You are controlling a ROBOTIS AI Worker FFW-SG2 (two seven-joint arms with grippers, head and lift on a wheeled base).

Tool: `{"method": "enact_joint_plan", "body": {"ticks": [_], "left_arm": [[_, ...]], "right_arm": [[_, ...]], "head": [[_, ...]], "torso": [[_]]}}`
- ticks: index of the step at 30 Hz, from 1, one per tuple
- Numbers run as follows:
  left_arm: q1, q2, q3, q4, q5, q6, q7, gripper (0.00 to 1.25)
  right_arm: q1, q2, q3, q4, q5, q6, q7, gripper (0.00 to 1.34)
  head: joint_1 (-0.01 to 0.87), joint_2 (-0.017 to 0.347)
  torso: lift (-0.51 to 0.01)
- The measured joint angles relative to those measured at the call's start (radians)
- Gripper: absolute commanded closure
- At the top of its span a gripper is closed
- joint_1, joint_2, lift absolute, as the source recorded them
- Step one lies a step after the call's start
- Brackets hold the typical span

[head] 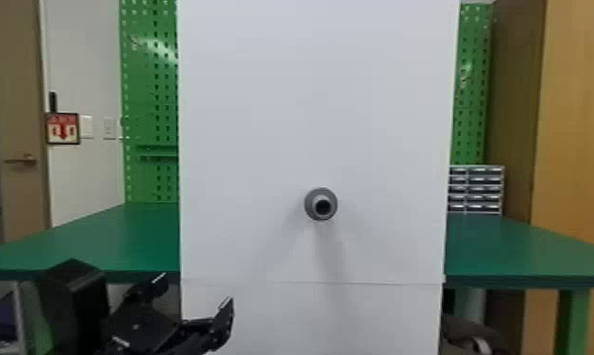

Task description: Hold the wheel and insert it

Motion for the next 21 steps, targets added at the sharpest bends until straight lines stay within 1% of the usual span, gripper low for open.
{"method": "enact_joint_plan", "body": {"ticks": [7,21], "left_arm": [[0.002,0.000,0.001,0.000,0.001,0.000,0.000,0.10],[0.004,0.000,0.002,0.000,0.003,0.000,0.000,0.10]], "right_arm": [[0.000,0.001,-0.006,-0.024,-0.001,0.017,0.000,1.16],[-0.011,0.001,-0.010,-0.140,-0.001,0.131,-0.008,1.16]], "head": [[0.097,0.015],[0.097,0.015]], "torso": [[-0.442],[-0.442]]}}
